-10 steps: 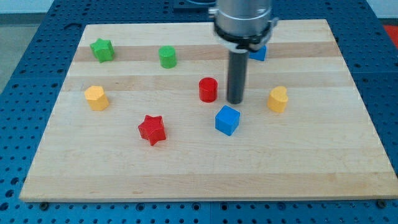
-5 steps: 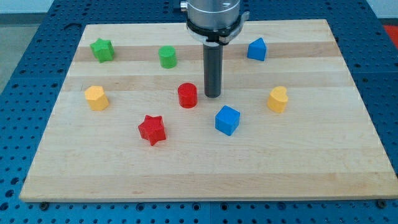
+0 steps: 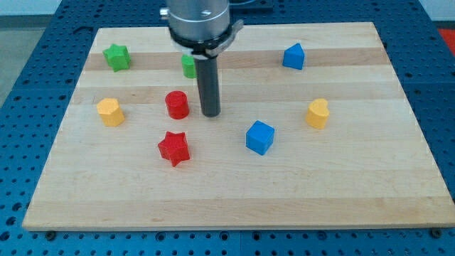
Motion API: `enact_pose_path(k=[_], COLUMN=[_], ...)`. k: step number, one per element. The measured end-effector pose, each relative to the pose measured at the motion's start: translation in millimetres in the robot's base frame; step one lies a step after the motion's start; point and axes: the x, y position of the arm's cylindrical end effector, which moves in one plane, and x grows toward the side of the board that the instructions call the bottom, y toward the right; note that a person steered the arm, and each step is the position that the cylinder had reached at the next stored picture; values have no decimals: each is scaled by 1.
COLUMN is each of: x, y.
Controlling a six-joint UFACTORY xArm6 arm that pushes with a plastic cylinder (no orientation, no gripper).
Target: Slide the red circle to the right of the yellow hexagon
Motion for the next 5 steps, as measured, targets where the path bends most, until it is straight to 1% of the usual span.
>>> enact_pose_path(k=[1, 2, 4, 5], x=[-5, -3, 2, 2], y=[-11, -45, -93, -100])
